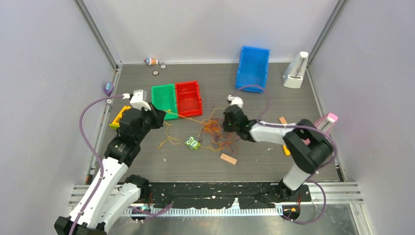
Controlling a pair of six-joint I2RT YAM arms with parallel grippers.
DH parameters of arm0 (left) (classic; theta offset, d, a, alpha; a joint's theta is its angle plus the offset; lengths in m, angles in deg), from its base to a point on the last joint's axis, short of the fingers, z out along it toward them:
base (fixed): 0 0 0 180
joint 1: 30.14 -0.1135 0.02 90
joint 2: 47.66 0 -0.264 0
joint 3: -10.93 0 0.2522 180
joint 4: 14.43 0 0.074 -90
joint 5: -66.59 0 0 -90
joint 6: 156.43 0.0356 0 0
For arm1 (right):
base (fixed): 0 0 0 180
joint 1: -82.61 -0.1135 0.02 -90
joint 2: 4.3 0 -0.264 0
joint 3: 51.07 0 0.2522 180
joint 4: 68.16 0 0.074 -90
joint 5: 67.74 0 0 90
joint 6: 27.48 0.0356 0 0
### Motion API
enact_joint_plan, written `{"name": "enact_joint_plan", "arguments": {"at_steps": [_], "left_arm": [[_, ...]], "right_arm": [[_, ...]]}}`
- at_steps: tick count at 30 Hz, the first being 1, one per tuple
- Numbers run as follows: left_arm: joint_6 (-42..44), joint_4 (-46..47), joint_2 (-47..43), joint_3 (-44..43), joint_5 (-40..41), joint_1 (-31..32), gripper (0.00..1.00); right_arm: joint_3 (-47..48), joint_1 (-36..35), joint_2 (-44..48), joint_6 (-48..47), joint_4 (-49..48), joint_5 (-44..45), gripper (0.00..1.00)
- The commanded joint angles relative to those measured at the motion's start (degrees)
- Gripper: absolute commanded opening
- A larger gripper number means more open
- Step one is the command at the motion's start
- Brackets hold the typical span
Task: Untangle the cables
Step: Untie the cable.
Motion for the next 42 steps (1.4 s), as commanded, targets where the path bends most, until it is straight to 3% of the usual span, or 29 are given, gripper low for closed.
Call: {"name": "enact_joint_plan", "arguments": {"at_steps": [1, 3, 7, 13, 15, 16, 17, 19, 21, 24, 29, 35, 42], "left_arm": [[-2.22, -3.31, -1.13, -0.60, 11.32, -1.50, 0.00], [-3.78, -4.33, -0.84, -0.46, 13.13, -2.13, 0.00], [-6.31, -4.97, -0.15, 0.23, 15.43, -3.42, 0.00], [-8.85, -5.76, 1.48, -0.40, 16.03, -5.20, 0.00], [-8.59, -4.06, 1.46, 0.00, 14.04, -5.21, 0.00], [-7.56, -1.97, 1.82, 0.49, 11.12, -5.21, 0.00], [-6.90, -0.19, 2.86, 0.66, 8.04, -5.21, 0.00], [-5.70, 2.57, 5.76, 0.50, -0.09, -5.21, 0.00], [-4.82, 2.83, 9.29, -0.60, -6.64, -5.13, 0.00], [-4.30, 2.25, 11.78, -0.97, -8.68, -5.12, 0.00], [-3.42, 1.48, 8.49, -0.37, -3.43, -5.12, 0.00], [-2.25, -2.10, 4.07, -2.12, 1.93, -5.12, 0.00], [-2.41, -2.55, 2.93, -1.87, 0.88, -5.12, 0.00]], "right_arm": [[-7.53, 10.49, 12.29, 2.24, 3.69, 5.68, 0.05], [-10.00, 17.89, 17.61, 2.35, 6.37, 7.03, 0.05], [-13.07, 26.09, 24.47, 2.47, 10.27, 10.95, 0.05], [-15.54, 29.54, 31.92, 6.50, 13.61, 19.01, 0.05], [-16.19, 29.64, 33.82, 3.37, 10.40, 13.05, 0.06], [-16.17, 29.64, 34.50, -0.63, 7.85, 4.85, 0.12], [-16.20, 29.69, 34.67, -3.52, 6.46, 0.69, 0.41], [-16.60, 29.32, 34.97, -5.31, 2.83, -8.86, 0.80], [-16.09, 27.83, 34.69, -7.30, 1.07, -14.60, 0.92], [-14.08, 21.84, 32.45, -11.71, 1.59, -17.51, 0.96], [-10.22, 12.05, 26.93, -17.52, -0.91, -22.32, 1.00], [-1.43, 0.65, 16.25, -20.62, -1.03, -18.66, 0.98], [7.00, -5.33, 4.77, -19.32, -2.18, -16.58, 0.94]]}}
